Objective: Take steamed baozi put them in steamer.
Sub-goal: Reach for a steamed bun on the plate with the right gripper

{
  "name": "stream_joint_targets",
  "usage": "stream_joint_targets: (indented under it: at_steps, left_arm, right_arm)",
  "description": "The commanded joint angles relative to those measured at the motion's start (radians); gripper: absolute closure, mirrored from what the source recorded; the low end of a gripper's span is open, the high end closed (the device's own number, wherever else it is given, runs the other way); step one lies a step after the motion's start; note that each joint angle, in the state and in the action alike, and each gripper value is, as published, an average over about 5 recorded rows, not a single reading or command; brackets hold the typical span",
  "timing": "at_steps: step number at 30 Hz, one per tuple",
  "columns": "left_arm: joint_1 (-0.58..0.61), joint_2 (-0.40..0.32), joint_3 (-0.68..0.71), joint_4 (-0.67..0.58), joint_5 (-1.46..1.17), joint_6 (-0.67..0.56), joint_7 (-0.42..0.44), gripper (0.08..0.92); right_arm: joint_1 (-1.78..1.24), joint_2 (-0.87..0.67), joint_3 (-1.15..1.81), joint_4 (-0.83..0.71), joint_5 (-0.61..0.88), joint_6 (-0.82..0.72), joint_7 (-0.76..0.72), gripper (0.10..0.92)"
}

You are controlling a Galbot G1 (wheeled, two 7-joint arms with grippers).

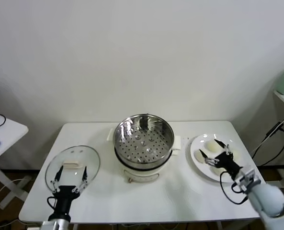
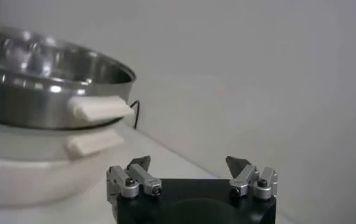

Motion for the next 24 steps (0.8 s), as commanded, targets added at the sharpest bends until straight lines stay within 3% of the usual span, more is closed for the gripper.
stream_joint_targets:
  at_steps: [1,7,13,24]
  left_arm:
    - [-0.008,0.014,0.030,0.013,-0.013,-0.012,-0.029,0.177]
    - [-0.018,0.023,0.041,0.016,-0.012,-0.001,-0.028,0.177]
    - [-0.030,0.028,0.041,0.016,-0.010,0.017,-0.027,0.177]
    - [-0.044,0.032,0.028,0.014,-0.013,0.046,-0.031,0.177]
  right_arm:
    - [0.575,-0.266,-0.409,-0.338,-0.102,0.093,-0.430,0.203]
    - [0.988,-0.165,-0.767,-0.605,-0.211,0.247,-0.668,0.203]
    - [1.196,-0.056,-1.014,-0.751,-0.329,0.219,-0.804,0.203]
    - [1.203,0.216,-1.030,-1.029,-0.480,0.211,-0.798,0.203]
